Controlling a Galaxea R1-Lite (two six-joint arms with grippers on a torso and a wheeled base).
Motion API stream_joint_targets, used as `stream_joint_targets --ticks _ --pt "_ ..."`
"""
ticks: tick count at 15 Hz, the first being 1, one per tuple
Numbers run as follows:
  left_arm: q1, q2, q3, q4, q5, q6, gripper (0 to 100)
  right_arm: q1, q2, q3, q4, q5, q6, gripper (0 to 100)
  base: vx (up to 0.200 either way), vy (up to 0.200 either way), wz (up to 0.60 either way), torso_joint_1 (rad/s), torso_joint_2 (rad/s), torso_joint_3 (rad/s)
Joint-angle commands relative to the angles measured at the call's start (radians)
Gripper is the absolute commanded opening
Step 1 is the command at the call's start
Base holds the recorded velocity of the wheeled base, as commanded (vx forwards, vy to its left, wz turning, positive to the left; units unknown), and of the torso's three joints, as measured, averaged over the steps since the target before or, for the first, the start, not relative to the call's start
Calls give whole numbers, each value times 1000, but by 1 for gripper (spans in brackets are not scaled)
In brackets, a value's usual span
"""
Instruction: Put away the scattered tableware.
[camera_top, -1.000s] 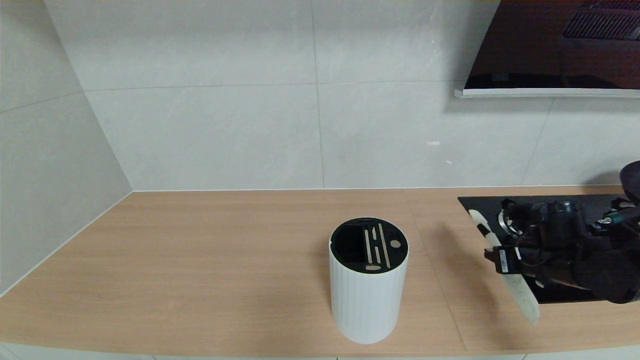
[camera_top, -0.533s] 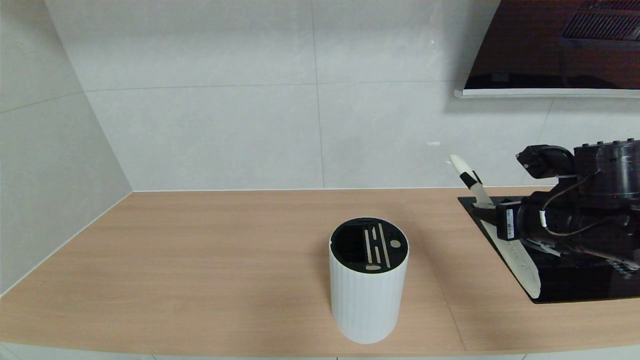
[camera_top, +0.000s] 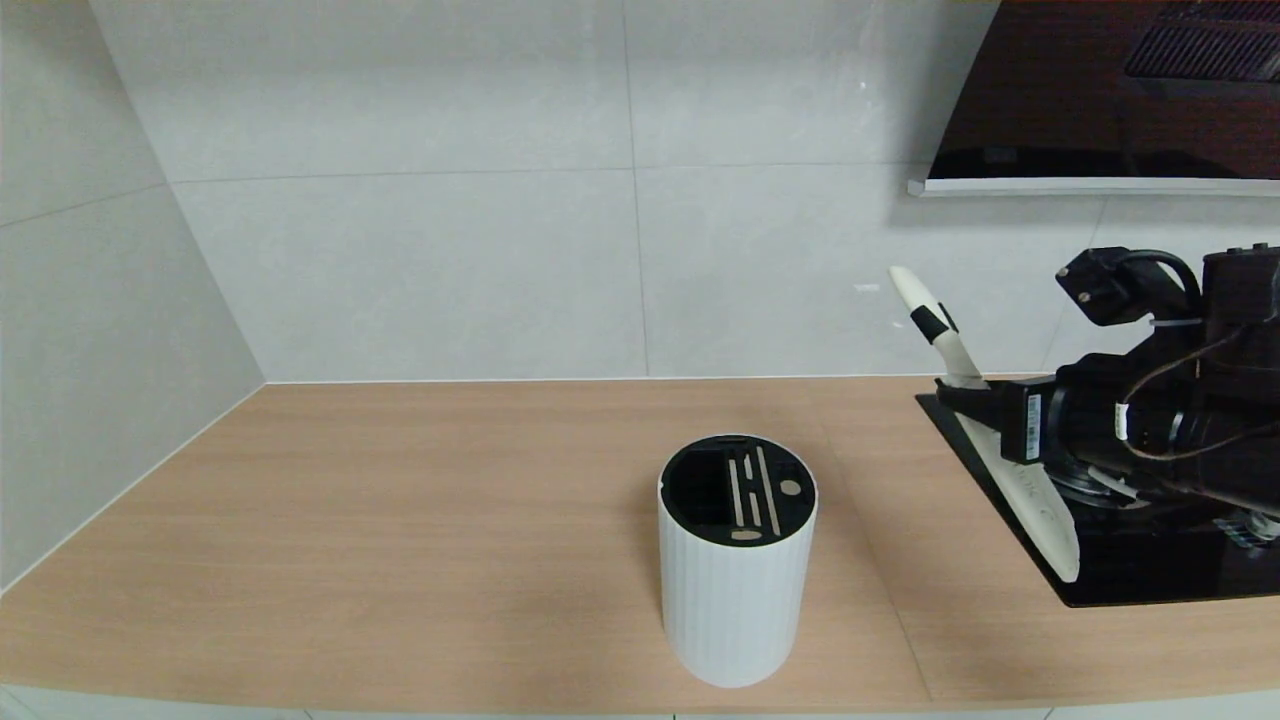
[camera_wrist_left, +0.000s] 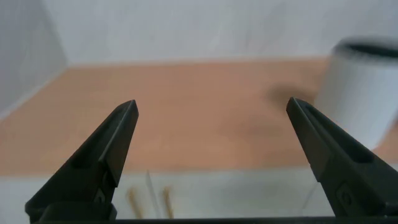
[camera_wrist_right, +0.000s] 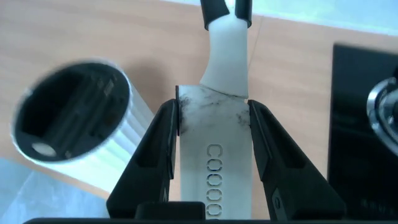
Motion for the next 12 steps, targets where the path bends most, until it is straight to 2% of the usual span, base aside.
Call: stream_joint_targets --ticks 1,3,4,5,6,8,9,11,12 --pt "-86 412 -340 111 -100 -11 100 24 20 -55 1 5 -6 0 0 0 0 0 0 0" --pt "-92 705 -498 97 -146 -11 100 53 50 -109 1 7 -11 0 0 0 0 0 0 0" --pt "-126 863 -570 69 -190 -14 100 79 66 -132 -1 7 -11 0 0 0 0 0 0 0" --pt "-155 944 -604 42 -202 -25 100 96 69 -133 -2 5 -11 0 0 0 0 0 0 0" --pt "-247 1104 -650 -55 -204 -120 100 127 68 -116 -1 5 -8 0 0 0 0 0 0 0" --pt "-397 1282 -650 -288 -196 -353 100 168 63 -90 -10 -6 -9 0 0 0 0 0 0 0" --pt "-440 1340 -627 -389 -195 -421 100 179 53 -89 -10 -6 -9 0 0 0 0 0 0 0" --pt "-485 1408 -568 -567 -199 -503 100 211 45 -90 -10 -19 -5 0 0 0 0 0 0 0" --pt "-515 1421 -542 -635 -201 -559 100 236 39 -92 -11 -45 -3 0 0 0 0 0 0 0"
